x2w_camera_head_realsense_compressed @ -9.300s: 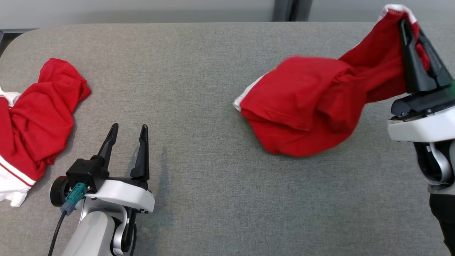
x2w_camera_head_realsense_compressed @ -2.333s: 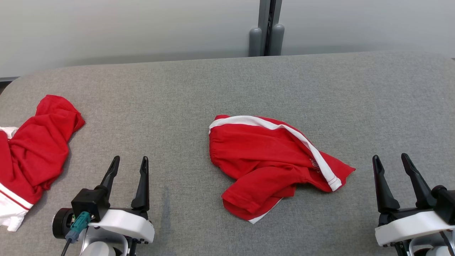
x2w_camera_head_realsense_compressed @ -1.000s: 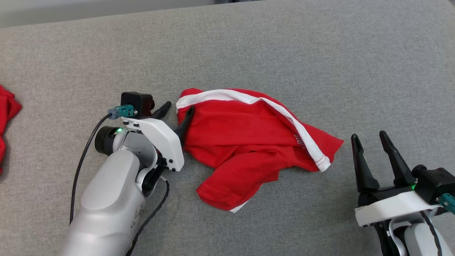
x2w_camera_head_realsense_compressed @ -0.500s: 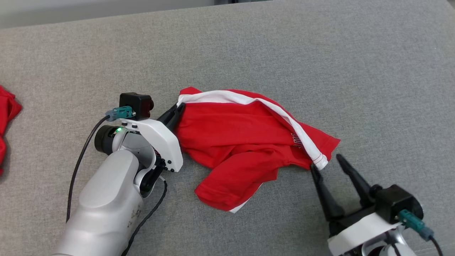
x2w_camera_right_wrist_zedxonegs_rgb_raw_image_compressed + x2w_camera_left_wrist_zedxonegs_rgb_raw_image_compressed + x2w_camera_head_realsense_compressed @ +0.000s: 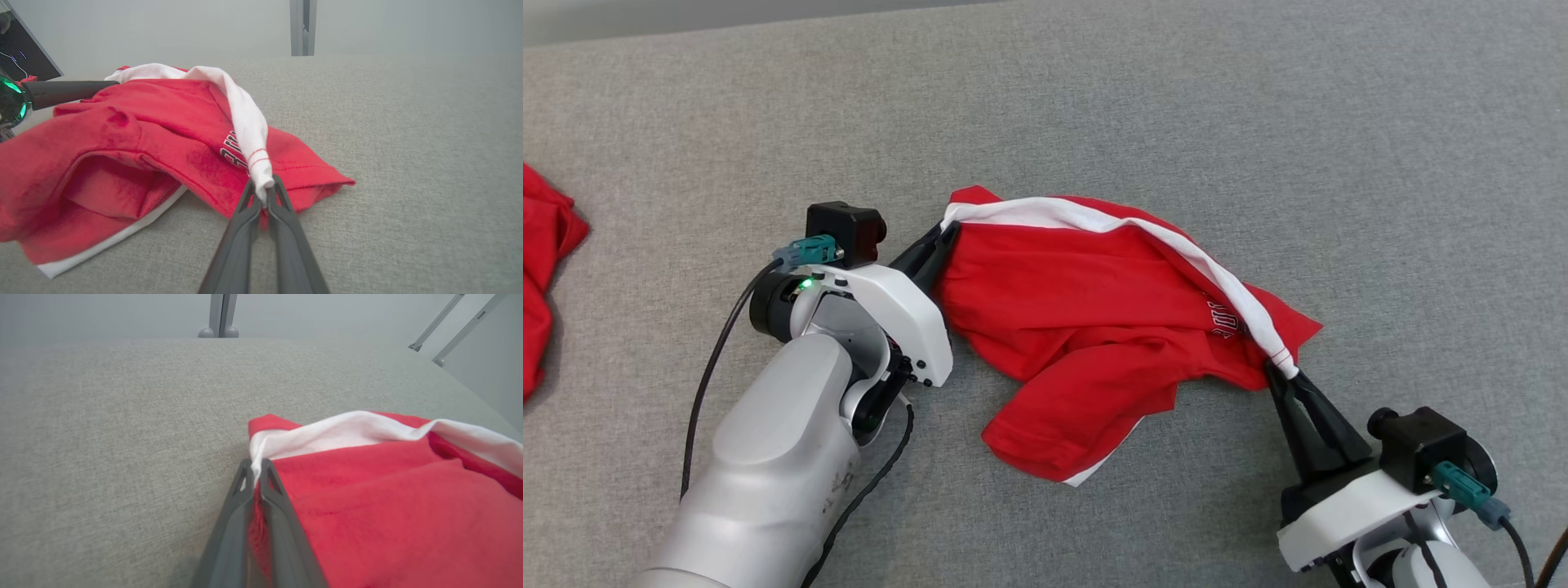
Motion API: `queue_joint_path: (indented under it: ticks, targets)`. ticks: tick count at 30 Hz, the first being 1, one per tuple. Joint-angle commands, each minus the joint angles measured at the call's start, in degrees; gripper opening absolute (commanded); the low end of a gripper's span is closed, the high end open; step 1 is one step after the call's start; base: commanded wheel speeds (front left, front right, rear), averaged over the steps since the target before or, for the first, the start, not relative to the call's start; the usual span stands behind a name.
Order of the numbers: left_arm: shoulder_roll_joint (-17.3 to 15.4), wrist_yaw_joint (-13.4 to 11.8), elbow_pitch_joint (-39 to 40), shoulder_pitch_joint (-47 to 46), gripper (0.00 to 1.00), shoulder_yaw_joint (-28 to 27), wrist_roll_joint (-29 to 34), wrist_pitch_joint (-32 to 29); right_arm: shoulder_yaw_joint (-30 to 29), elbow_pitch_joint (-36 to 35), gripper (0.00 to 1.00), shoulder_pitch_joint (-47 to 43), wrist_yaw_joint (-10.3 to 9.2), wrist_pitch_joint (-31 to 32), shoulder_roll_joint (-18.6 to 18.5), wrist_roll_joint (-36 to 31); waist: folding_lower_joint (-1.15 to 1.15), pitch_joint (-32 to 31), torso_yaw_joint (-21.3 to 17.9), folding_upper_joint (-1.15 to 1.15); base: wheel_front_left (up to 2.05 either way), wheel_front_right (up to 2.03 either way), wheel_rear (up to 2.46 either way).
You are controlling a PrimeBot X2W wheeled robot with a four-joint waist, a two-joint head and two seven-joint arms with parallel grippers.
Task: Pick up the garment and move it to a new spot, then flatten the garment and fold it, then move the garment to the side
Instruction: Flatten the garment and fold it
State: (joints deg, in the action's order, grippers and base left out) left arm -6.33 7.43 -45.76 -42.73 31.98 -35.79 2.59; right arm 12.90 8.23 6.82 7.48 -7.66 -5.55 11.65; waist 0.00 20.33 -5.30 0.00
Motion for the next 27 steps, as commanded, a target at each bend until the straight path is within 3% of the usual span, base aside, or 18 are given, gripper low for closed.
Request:
queue_joint_path:
  ticks: [1, 16, 27]
  targets:
    - [-0.33, 0.08, -0.20, -0.80, 0.00, 0.13, -0.23, 0.53, -0.46, 0.20, 0.00, 0.75, 0.03, -0.68, -0.16, 0.57, 0.00, 0.07, 0.19, 0.00, 0.00, 0.00, 0.00]
    - [-3.71, -1.69, 4.83, -3.03, 0.00, -0.93, 1.99, 9.59, -7.40, -4.53, 0.00, 8.13, 0.01, -2.61, -2.60, 1.79, 0.00, -3.38, 0.66, 0.00, 0.00, 0.00, 0.00]
    - [-8.98, -4.33, 18.14, -8.04, 0.00, -1.97, 3.89, 6.00, -7.78, -11.75, 0.00, 21.27, 0.01, 1.33, -7.06, 3.48, 0.00, -7.98, 2.16, 0.00, 0.00, 0.00, 0.00]
